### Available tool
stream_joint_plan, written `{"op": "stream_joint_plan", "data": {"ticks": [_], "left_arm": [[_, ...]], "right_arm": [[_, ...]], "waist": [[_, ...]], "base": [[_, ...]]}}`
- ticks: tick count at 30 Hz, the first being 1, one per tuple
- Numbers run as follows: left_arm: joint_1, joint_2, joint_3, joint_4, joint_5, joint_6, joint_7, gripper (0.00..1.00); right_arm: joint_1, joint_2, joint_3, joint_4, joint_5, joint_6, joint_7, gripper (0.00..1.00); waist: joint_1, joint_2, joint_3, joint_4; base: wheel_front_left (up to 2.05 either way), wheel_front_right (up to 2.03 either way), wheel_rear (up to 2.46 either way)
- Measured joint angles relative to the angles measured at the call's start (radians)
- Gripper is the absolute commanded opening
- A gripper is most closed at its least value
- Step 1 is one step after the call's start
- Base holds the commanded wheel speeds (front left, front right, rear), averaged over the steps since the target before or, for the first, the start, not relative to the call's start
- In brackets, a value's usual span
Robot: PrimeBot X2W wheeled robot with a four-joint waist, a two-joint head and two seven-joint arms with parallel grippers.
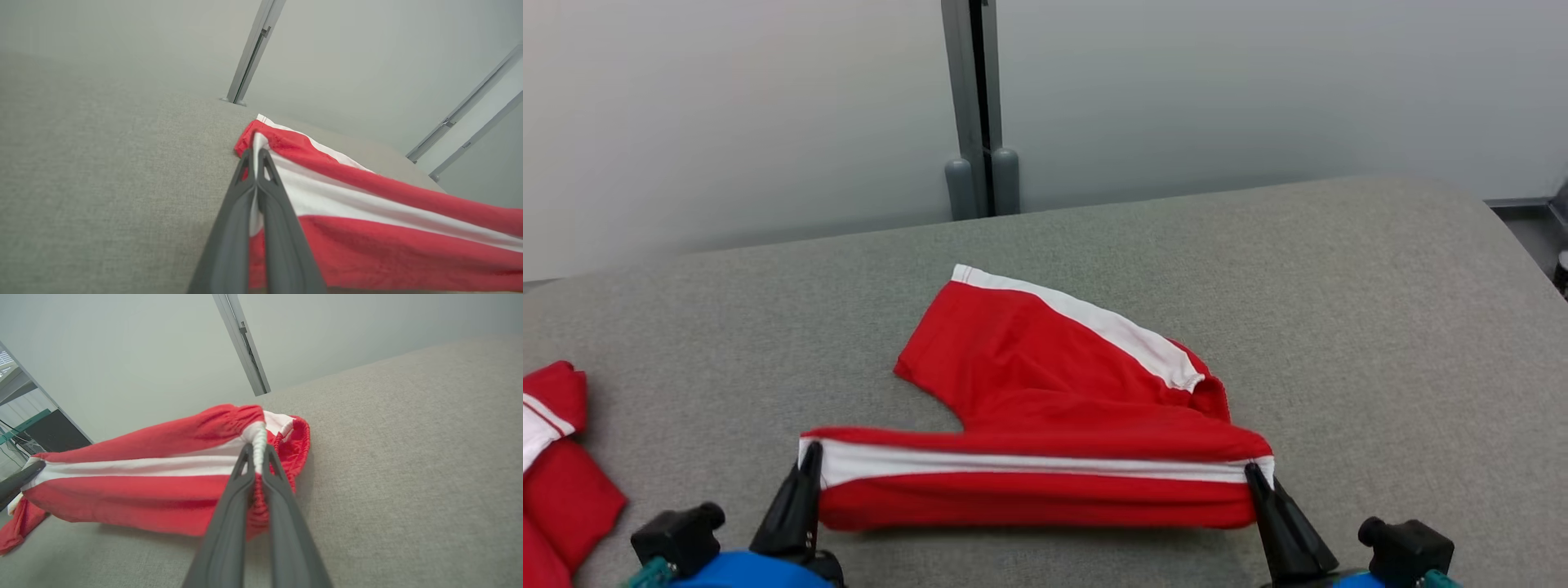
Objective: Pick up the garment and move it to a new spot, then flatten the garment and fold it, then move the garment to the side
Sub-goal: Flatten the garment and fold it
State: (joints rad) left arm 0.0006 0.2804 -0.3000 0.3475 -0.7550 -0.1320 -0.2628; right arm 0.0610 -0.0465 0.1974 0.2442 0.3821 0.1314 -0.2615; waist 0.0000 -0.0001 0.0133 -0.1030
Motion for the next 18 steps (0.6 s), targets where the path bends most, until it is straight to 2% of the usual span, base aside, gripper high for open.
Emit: {"op": "stream_joint_plan", "data": {"ticks": [5, 12, 15, 18], "left_arm": [[-0.137, 0.084, -0.043, -0.024, -0.002, 0.0, 0.0, 0.0], [-0.349, 0.252, -0.156, -0.049, -0.064, 0.0, 0.0, 0.0], [-0.42, 0.286, -0.2, -0.046, -0.09, 0.0, 0.0, 0.0], [-0.476, 0.289, -0.208, -0.033, -0.102, 0.0, 0.0, 0.0]], "right_arm": [[-0.082, -0.001, 0.025, -0.015, 0.058, 0.0, 0.0, 0.0], [-0.205, 0.0, 0.059, -0.031, 0.142, 0.0, 0.0, 0.0], [-0.23, 0.0, 0.058, -0.039, 0.167, 0.0, 0.0, 0.0], [-0.245, 0.0, 0.063, -0.054, 0.186, 0.0, 0.0, 0.0]], "waist": [[0.0002, 0.0, 0.073, -0.04], [0.0003, 0.0004, 0.217, -0.09], [0.0005, 0.0005, 0.27, -0.102], [0.0003, 0.0004, 0.318, -0.111]], "base": [[0.0, 0.0, 0.0], [0.0, 0.0, 0.0], [0.0, 0.0, 0.0], [0.0, 0.0, 0.0]]}}
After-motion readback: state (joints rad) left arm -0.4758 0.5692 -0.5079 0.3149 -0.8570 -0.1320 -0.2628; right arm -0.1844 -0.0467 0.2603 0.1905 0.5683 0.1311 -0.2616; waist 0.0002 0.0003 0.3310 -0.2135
